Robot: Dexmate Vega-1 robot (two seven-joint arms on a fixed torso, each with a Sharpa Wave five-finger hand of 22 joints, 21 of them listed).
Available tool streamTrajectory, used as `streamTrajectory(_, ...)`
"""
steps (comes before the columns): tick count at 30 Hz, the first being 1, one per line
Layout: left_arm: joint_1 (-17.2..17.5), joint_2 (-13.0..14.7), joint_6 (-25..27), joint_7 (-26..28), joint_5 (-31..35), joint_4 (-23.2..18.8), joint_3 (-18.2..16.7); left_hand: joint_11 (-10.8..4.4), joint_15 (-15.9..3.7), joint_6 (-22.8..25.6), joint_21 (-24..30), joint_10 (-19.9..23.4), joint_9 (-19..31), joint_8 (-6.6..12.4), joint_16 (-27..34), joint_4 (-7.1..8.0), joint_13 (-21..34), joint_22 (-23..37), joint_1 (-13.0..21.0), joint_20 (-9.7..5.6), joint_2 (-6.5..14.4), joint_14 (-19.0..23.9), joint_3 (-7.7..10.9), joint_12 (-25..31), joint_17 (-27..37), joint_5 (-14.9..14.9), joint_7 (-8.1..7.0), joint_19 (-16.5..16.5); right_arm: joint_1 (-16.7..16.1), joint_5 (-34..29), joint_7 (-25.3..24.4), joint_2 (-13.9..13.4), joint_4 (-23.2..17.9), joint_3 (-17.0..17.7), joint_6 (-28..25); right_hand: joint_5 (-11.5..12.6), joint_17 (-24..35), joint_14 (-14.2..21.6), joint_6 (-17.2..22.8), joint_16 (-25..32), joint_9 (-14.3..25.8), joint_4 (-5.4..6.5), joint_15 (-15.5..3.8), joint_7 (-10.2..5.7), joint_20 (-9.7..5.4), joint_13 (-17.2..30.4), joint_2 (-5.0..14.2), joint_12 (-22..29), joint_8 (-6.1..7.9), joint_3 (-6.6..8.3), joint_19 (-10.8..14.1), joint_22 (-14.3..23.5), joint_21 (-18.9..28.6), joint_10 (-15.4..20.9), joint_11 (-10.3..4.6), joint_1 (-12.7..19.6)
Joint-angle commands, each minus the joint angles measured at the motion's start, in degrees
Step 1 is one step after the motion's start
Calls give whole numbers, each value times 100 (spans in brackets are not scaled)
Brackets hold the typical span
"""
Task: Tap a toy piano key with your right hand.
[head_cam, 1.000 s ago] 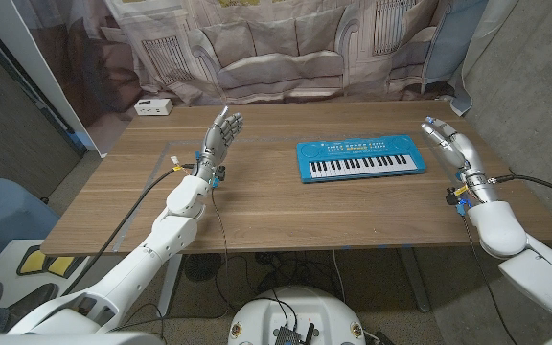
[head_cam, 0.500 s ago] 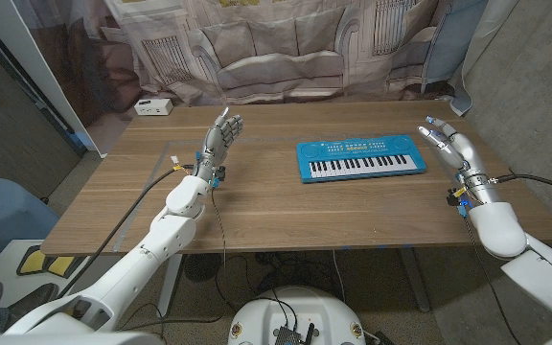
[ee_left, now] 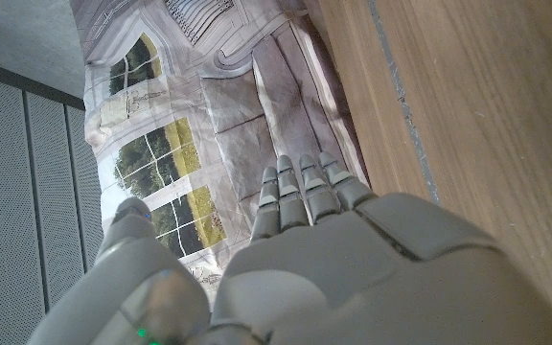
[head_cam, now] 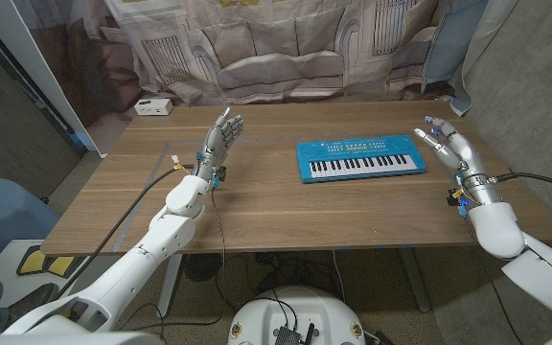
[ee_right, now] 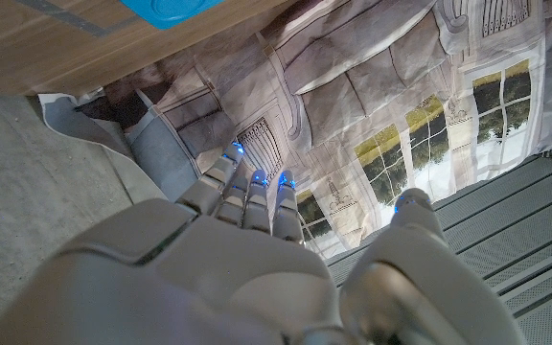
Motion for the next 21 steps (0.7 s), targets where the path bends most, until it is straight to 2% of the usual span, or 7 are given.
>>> streamTrajectory(1,43,-21,-47,28,-1,-7,-11,13,52,54,-31,52,25,-10,-11,-5,17,22,53,-2,52,20,36,-27,25,8,-12,-9,-34,-531,-200,-98,-122,-39,-287,52,4,12,3,-23,8,-41,-27,-13,-47,19,18,5,-6,8,-13,16,6,21,-36,74)
streamTrajectory(21,32,-32,-123,23,24,20,-23,7,61,81,-33,62,25,-18,-15,-6,18,22,67,1,82,21,48,-44,25,4,-16,-19,-182,-1017,-298,-332,-379,-45,-793,60,3,-91,-8,-50,9,-35,-11,-90,-48,18,44,-17,-7,4,-112,15,-17,-35,-105,80)
